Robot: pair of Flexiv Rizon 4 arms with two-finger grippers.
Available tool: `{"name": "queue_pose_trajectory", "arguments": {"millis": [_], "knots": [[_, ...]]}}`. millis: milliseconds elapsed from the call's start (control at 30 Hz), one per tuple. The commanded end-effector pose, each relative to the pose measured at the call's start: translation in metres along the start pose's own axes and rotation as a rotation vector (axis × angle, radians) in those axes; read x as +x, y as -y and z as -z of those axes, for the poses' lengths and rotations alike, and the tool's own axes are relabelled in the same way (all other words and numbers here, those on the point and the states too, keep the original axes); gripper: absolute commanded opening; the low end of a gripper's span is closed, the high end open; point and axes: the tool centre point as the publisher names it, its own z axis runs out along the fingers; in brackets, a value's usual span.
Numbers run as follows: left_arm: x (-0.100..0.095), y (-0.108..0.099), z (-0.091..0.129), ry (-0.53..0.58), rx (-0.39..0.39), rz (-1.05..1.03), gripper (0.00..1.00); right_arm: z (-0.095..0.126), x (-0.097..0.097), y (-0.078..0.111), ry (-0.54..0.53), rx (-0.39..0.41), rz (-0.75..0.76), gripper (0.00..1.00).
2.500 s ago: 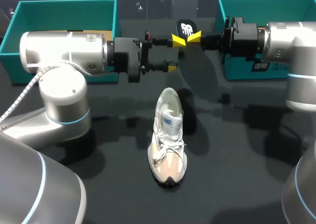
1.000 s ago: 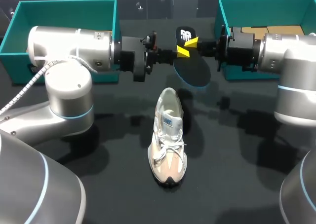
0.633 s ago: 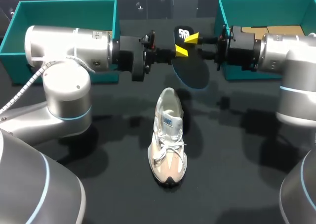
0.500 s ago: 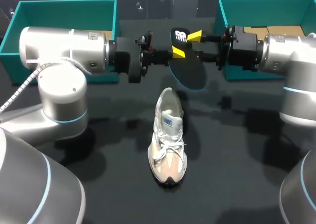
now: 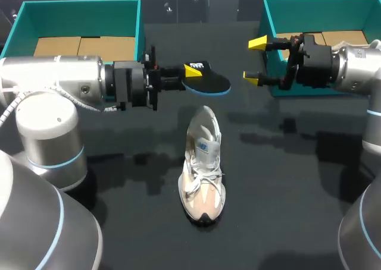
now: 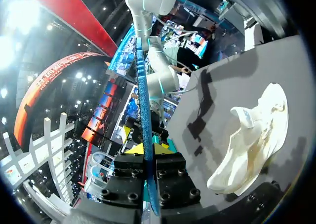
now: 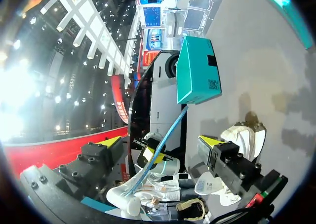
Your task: Take the shoe out of the shoebox, open the shoe tongue, remove and reinsert the insole, then place the shoe into the shoebox
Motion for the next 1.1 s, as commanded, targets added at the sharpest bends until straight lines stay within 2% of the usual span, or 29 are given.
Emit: {"name": "queue_pose_trajectory", "arguments": {"millis": [33,633,733,867,1100], "knots": [[0.005,0.001,0.007,0.127,0.066,0.244,0.00,0.003,0.002,0.006,0.005,-0.010,0.000,1.00],[0.005,0.001,0.007,0.127,0.066,0.244,0.00,0.003,0.002,0.006,0.005,-0.010,0.000,1.00],[0.004,0.001,0.005,0.142,0.013,0.388,0.00,0.003,0.002,0.006,0.005,-0.010,0.000,1.00],[-0.001,0.004,0.005,0.157,-0.015,0.492,0.00,0.003,0.002,0.006,0.005,-0.010,0.000,1.00],[-0.011,0.022,0.012,0.122,-0.075,0.655,0.00,0.003,0.002,0.006,0.005,-0.010,0.000,1.00]]}}
